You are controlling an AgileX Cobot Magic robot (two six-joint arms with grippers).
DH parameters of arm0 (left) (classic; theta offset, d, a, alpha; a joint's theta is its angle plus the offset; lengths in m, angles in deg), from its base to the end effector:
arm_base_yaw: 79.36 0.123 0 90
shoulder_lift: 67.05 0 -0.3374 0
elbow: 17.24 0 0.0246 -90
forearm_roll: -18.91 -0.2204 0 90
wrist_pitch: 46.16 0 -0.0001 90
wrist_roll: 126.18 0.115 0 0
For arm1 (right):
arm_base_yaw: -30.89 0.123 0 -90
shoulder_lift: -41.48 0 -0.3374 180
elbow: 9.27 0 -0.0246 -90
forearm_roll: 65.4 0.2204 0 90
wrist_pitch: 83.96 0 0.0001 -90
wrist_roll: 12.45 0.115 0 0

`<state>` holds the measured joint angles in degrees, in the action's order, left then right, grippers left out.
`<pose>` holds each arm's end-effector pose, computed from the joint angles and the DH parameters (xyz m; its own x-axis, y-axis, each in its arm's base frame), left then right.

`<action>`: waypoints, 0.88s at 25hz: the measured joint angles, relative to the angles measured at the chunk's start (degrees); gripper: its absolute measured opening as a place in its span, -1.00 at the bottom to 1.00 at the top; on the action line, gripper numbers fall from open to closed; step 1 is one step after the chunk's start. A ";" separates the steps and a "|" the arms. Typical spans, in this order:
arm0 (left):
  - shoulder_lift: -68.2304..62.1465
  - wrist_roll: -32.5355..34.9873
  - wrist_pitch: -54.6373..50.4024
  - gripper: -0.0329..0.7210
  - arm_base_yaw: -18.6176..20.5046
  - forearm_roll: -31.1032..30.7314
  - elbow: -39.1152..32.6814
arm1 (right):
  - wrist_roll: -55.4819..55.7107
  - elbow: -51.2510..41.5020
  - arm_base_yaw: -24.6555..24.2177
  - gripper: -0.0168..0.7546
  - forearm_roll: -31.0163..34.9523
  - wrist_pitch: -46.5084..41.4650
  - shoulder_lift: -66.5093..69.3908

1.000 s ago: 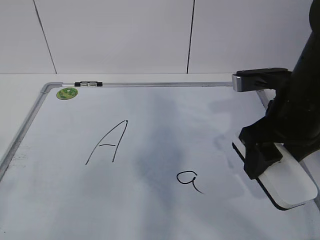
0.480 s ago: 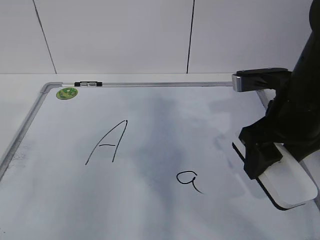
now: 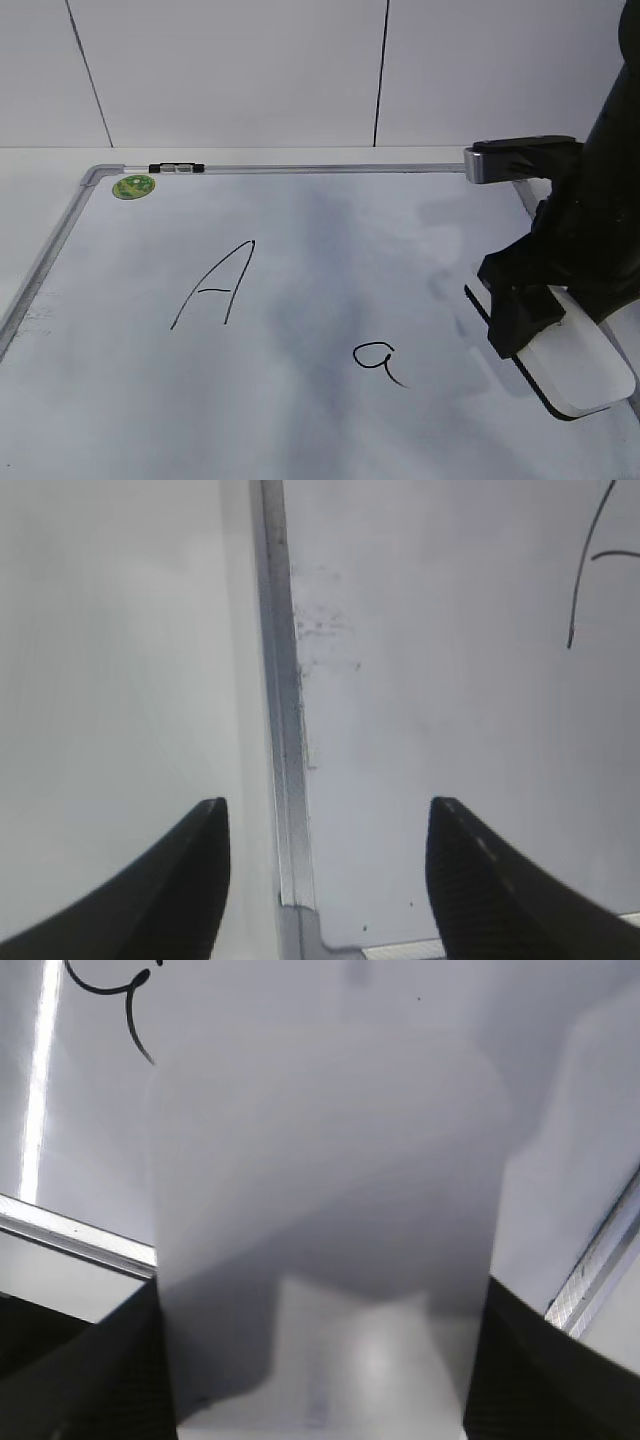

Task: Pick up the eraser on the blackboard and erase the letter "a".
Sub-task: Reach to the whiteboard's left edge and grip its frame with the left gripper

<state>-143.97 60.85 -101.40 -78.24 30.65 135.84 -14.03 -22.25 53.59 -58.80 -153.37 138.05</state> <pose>0.1853 -0.0156 0.3173 -0.9301 -0.0135 -0.3671 0.0464 0.9870 -0.1538 0.2321 0.1105 0.2933 -0.9273 -0.3738 -0.0189 -0.3736 0.9213 0.1078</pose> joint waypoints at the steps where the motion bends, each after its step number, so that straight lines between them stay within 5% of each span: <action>1: -2.17 0.11 -0.15 0.32 0.00 0.00 1.78 | 0.00 0.00 0.00 0.42 0.00 0.00 0.00; 12: -22.60 1.73 -7.25 0.18 0.00 0.00 19.05 | 0.00 0.00 0.00 0.42 0.00 0.00 0.00; 22: -33.45 4.62 -8.19 0.18 0.10 0.00 22.32 | 0.00 0.00 0.00 0.42 0.00 0.00 0.00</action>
<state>-177.42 65.47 -109.59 -78.14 30.65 158.16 -14.03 -22.25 53.59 -58.80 -153.37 138.05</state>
